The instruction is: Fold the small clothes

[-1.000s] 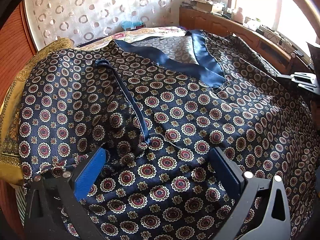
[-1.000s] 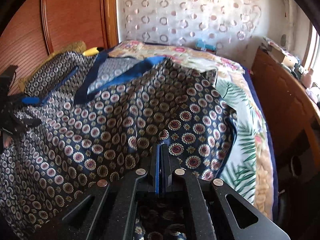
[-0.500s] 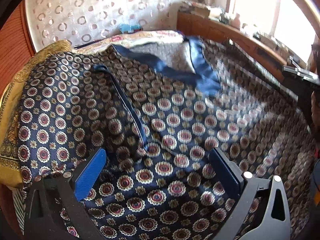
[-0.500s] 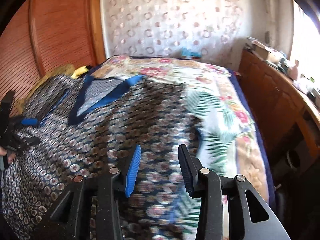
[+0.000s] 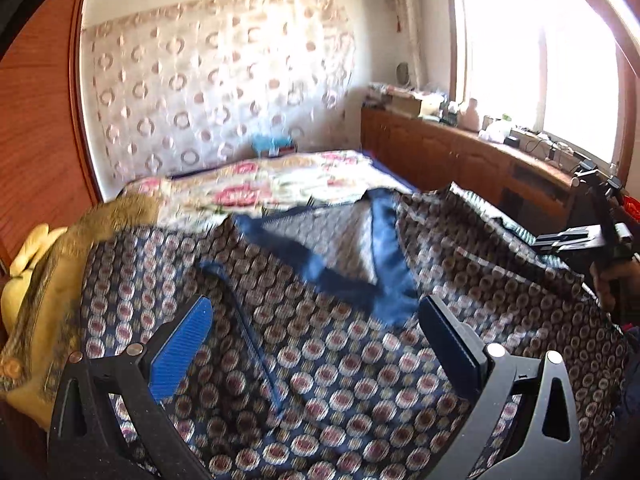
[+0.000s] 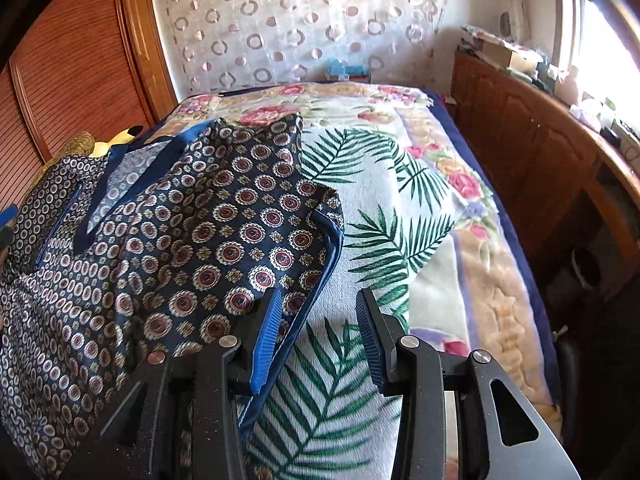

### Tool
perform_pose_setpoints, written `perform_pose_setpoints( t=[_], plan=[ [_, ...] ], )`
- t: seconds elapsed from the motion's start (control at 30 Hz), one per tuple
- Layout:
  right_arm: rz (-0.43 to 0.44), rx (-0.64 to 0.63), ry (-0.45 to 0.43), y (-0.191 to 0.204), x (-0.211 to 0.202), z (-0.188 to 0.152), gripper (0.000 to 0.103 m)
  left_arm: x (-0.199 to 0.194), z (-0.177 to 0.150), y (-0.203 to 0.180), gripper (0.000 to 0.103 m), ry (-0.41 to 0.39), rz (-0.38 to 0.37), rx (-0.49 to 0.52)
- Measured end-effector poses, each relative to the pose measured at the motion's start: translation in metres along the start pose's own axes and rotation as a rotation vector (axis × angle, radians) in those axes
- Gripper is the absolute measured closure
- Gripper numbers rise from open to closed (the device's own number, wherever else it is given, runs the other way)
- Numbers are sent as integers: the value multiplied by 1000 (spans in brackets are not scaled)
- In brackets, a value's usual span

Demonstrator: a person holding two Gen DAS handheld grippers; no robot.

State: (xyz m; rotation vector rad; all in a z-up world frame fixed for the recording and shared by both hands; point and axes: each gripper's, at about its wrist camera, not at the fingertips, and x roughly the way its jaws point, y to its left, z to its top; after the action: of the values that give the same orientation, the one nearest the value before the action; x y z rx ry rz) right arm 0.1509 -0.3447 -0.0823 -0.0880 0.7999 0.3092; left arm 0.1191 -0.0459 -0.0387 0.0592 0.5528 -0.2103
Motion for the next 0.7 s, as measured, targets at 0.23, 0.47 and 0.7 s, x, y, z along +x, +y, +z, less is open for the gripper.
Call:
perform_pose_setpoints(
  t=[0.23, 0.47, 0.7],
  plan=[
    [36, -59, 6, 10, 12, 9, 98, 12, 10, -10, 0, 11, -15, 18],
    [88, -95, -54, 28, 2, 26, 101, 11, 11, -9, 0, 21, -73, -9],
    [177, -156, -103, 62, -13, 31, 101, 3, 10, -4, 0, 25, -61, -11]
  ],
)
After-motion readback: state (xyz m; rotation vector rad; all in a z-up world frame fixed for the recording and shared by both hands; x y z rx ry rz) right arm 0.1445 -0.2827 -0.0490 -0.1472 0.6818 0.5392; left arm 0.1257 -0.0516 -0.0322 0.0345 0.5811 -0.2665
